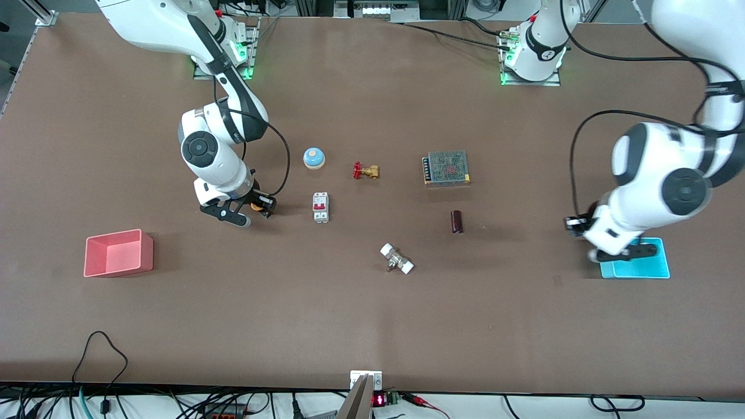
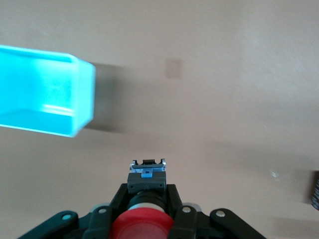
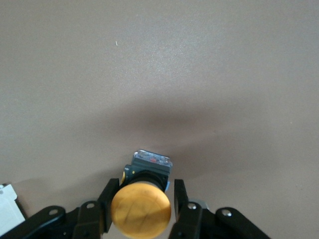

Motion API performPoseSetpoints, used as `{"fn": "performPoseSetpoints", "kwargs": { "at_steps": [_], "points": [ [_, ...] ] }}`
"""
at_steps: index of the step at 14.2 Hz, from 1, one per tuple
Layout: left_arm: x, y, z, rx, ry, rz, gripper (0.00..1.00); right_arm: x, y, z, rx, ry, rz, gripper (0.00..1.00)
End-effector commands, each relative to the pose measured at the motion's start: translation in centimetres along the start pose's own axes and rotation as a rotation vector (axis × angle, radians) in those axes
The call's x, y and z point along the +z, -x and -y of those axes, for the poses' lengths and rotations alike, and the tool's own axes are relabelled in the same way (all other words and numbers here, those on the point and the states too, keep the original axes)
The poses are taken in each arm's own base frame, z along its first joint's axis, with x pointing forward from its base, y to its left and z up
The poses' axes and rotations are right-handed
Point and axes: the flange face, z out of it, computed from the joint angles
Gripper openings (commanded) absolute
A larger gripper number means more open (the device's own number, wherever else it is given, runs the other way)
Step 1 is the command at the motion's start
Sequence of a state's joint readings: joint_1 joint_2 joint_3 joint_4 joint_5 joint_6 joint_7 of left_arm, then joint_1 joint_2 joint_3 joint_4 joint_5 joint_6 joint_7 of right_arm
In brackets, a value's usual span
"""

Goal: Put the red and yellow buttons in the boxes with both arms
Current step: 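Carry the red button to the cyan box while the right gripper carries yellow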

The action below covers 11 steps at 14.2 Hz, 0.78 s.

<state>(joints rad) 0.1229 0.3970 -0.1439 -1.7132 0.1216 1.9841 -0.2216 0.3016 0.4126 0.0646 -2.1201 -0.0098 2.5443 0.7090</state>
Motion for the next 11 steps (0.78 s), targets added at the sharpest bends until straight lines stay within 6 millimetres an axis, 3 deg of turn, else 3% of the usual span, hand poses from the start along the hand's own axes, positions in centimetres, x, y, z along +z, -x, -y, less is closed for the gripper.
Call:
{"fn": "performPoseSetpoints", "kwargs": {
  "at_steps": [1,4,6,8,11],
  "points": [
    [-0.7,-2.1,5.4,0.030,0.003,-0.007,0.34,0.0,0.2,0.1,0.008,-0.008,-0.008,0.34],
    [1.7,-5.0,11.3,0.059,0.026,-0.005,0.34,0.0,0.2,0.1,0.003,-0.008,-0.008,0.27],
    [4.3,-6.3,13.7,0.084,0.049,0.011,0.34,-0.4,0.1,0.2,-0.031,-0.004,-0.010,0.27],
    [5.9,-7.4,14.7,0.096,0.057,-0.014,0.34,-3.2,-0.8,-0.2,-0.130,-0.016,-0.033,0.25],
    [7.7,-8.2,15.2,0.096,0.061,-0.061,0.34,-8.1,-4.4,-4.2,-0.260,0.010,-0.010,0.24]
  ]
}}
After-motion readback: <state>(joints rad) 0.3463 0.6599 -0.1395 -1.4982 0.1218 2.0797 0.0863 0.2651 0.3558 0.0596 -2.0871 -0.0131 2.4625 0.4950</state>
